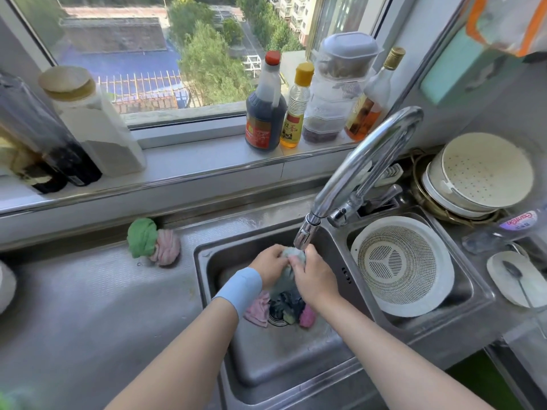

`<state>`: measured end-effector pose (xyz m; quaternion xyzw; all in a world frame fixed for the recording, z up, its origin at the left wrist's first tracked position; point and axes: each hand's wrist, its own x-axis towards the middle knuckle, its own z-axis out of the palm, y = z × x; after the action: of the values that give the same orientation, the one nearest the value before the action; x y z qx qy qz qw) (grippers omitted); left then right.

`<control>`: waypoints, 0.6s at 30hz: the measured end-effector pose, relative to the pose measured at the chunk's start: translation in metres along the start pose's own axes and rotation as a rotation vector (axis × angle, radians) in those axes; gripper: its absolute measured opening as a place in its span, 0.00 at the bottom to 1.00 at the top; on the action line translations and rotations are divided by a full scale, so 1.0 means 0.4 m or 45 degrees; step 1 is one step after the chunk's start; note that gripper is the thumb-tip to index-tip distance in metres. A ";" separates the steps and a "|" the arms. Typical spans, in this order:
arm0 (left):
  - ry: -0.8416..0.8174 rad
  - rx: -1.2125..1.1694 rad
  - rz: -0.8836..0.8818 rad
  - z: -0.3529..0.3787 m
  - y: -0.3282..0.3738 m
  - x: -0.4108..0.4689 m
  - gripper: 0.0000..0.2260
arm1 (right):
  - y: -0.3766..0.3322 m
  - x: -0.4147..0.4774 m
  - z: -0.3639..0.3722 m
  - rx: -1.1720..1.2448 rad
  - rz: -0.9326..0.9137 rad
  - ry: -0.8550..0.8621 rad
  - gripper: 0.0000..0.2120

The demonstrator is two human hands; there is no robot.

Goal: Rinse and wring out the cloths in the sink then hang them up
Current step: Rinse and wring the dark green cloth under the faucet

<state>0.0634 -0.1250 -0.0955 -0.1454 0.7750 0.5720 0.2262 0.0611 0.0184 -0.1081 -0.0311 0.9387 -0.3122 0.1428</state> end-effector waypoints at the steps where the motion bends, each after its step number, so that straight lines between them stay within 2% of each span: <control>1: -0.003 -0.162 -0.077 -0.003 -0.009 -0.004 0.14 | -0.014 0.010 -0.001 -0.011 0.079 -0.013 0.12; 3: -0.011 -0.347 -0.120 -0.011 -0.029 -0.018 0.21 | -0.047 0.034 -0.007 0.105 0.274 -0.056 0.18; 5: -0.074 -0.221 -0.087 -0.015 -0.053 -0.025 0.27 | -0.070 0.056 -0.006 0.293 0.400 -0.091 0.25; 6: -0.104 -0.133 -0.058 -0.013 -0.061 -0.029 0.26 | -0.076 0.064 0.000 0.390 0.431 -0.095 0.24; 9: -0.031 -0.044 0.009 -0.002 -0.076 -0.028 0.15 | -0.074 0.069 -0.001 0.737 0.554 -0.089 0.13; 11: 0.074 -0.087 0.007 -0.005 -0.069 -0.023 0.12 | -0.056 0.073 -0.012 0.818 0.623 -0.057 0.15; 14: 0.190 -0.130 -0.026 -0.013 -0.053 -0.010 0.12 | -0.009 0.063 -0.030 0.479 0.481 -0.033 0.20; 17: 0.210 -0.282 -0.060 -0.009 -0.032 -0.004 0.08 | 0.007 0.024 -0.028 0.613 0.308 -0.164 0.10; 18: 0.193 -0.325 -0.086 -0.004 -0.028 -0.002 0.10 | 0.007 0.016 -0.022 0.601 0.216 -0.177 0.12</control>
<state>0.0691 -0.1298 -0.1039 -0.2419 0.7055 0.6452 0.1659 0.0526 0.0248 -0.1044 0.0605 0.8270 -0.5067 0.2359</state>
